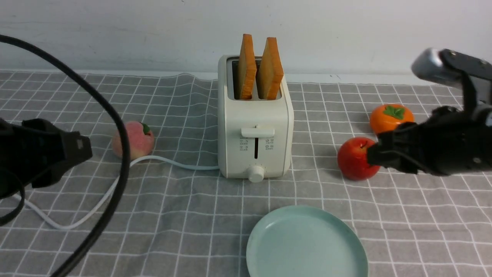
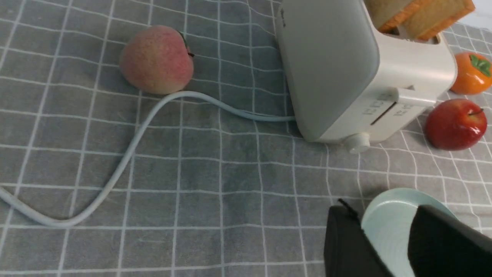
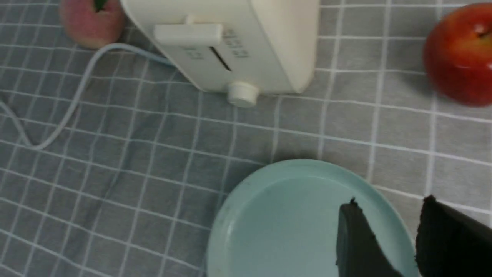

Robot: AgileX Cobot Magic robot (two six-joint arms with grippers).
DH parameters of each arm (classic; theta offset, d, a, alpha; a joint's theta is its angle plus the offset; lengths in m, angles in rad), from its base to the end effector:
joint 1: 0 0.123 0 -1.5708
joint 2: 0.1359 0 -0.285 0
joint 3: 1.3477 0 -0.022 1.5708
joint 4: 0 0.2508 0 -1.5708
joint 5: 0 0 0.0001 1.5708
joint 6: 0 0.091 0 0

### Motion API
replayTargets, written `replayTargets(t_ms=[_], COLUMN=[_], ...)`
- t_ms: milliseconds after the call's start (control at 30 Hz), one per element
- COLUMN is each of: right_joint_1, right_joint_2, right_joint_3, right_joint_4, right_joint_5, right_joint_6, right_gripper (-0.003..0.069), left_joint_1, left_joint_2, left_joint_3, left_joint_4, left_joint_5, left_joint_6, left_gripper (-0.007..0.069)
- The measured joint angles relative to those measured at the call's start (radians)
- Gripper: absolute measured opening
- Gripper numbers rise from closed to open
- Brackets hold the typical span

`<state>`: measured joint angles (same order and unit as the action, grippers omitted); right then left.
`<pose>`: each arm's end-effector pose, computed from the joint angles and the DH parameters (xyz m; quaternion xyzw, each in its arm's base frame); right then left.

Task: Take toasted bread from bread machine on grey coffee table place on plate.
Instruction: 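Grasp the toast slice in the toaster and pull it up out of the slot with the right gripper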

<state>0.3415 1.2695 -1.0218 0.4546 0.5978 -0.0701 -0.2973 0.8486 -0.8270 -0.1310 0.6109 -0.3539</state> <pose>0.2478 0.1120 0.3282 -0.0645 0.9008 0.2404 0.3557 0.1594 -0.0560 0.3520 -0.0529 0.8684 -0.2125 0.4449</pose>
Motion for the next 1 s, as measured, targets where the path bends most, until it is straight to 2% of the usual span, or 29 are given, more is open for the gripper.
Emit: replayTargets(t_ms=[100, 167, 367, 467, 667, 833, 967, 1000], right_joint_1=[0.036, 0.052, 0.052, 0.052, 0.052, 0.052, 0.052, 0.052], right_joint_2=[0.088, 0.174, 0.390, 0.498, 0.629, 0.687, 0.708, 0.715], right_joint_3=[-0.102, -0.213, -0.511, -0.645, -0.746, -0.751, -0.751, -0.751], right_joint_4=[0.033, 0.035, -0.010, -0.014, -0.018, -0.018, -0.018, -0.017], right_joint_5=[-0.008, -0.011, -0.034, -0.053, -0.108, -0.167, -0.195, -0.199], right_joint_6=[-0.038, -0.055, -0.060, -0.060, -0.063, -0.063, -0.063, -0.063], right_gripper=[0.0272, 0.0314, 0.0416, 0.0440, 0.0443, 0.0441, 0.0420, 0.0391], left_joint_1=[-0.009, -0.009, -0.009, -0.009, -0.009, -0.009, -0.009, -0.009], left_joint_2=[0.000, 0.000, 0.000, 0.000, 0.000, 0.000, 0.000, 0.000], left_joint_3=[0.000, 0.000, 0.000, 0.000, 0.000, 0.000, 0.000, 0.000], left_joint_4=[-0.024, -0.040, -0.079, -0.097, -0.120, -0.132, -0.135, -0.135], left_joint_5=[0.023, 0.033, 0.053, 0.054, 0.066, 0.069, 0.069, 0.069], left_joint_6=[0.000, 0.001, 0.001, 0.001, 0.001, 0.002, 0.003, 0.004], left_gripper=[0.0237, 0.0237, 0.0237, 0.0237, 0.0237, 0.0237, 0.0237, 0.0237])
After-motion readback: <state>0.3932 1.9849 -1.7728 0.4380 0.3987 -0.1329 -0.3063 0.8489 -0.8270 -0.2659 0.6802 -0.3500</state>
